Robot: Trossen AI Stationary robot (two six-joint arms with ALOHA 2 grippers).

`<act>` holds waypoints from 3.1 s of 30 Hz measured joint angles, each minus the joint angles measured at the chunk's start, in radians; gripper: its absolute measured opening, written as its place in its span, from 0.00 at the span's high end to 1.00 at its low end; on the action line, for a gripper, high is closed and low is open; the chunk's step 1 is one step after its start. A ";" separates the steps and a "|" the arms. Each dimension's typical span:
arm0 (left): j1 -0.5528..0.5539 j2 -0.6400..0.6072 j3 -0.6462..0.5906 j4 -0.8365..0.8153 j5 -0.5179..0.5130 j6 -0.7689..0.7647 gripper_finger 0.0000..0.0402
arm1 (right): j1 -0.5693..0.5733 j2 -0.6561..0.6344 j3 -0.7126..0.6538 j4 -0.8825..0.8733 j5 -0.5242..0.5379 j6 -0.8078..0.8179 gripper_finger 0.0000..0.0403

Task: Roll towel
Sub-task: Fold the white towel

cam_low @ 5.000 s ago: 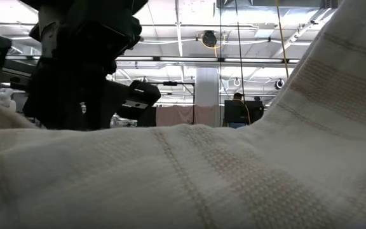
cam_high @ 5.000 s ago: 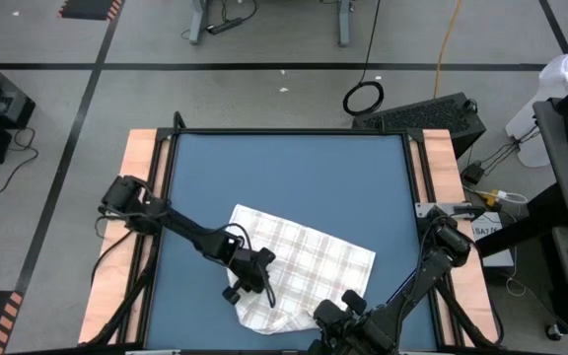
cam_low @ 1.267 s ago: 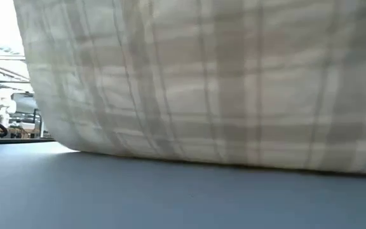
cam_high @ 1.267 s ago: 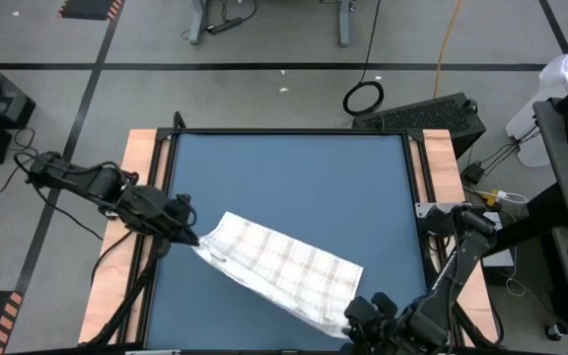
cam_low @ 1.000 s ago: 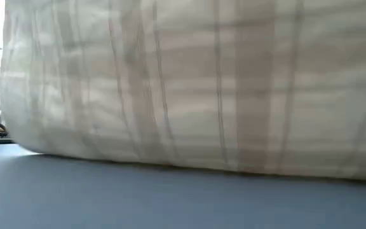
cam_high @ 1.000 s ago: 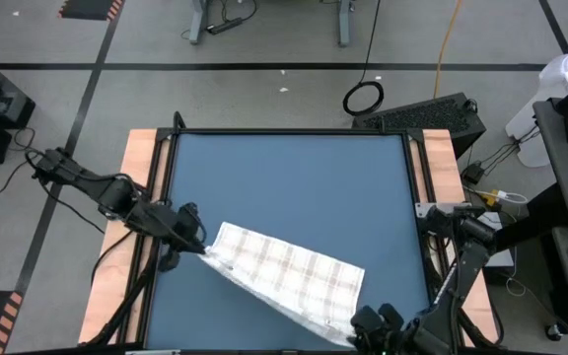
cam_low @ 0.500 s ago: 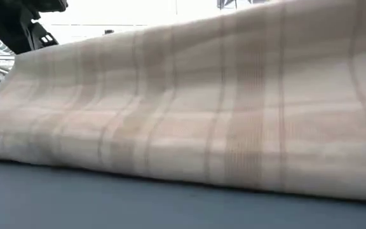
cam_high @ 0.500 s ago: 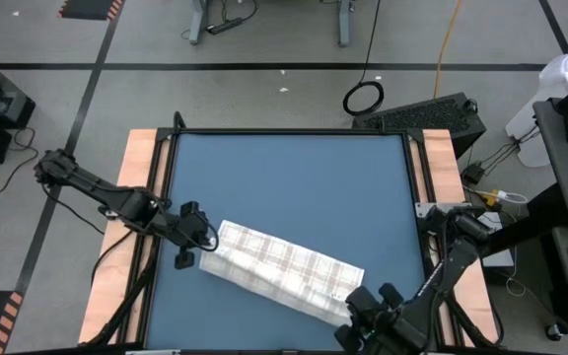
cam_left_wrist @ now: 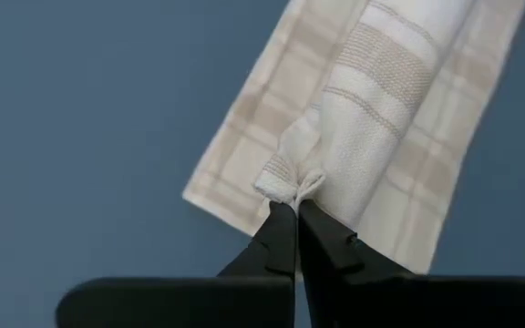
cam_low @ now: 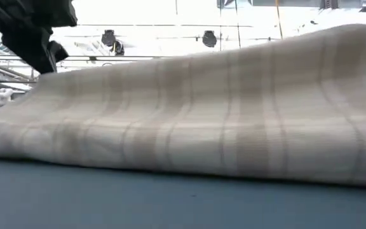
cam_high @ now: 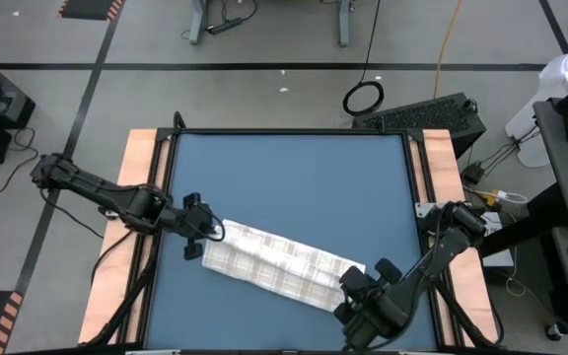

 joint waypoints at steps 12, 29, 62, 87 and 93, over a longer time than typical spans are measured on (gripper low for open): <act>0.040 0.001 -0.063 0.095 0.002 0.026 0.98 | -0.068 0.001 -0.064 0.095 -0.159 -0.134 1.00; 0.068 0.001 -0.086 0.097 -0.096 0.060 0.98 | -0.134 0.007 -0.153 0.134 -0.176 -0.131 1.00; 0.068 0.064 -0.118 0.141 -0.273 0.087 0.98 | -0.243 0.008 -0.224 0.184 -0.234 -0.265 0.98; 0.110 0.151 -0.118 0.245 -0.354 0.080 0.98 | -0.227 0.006 -0.152 0.068 -0.263 -0.098 0.71; 0.128 0.151 -0.118 0.282 -0.329 0.117 0.98 | -0.240 -0.019 -0.004 -0.048 -0.275 -0.058 0.70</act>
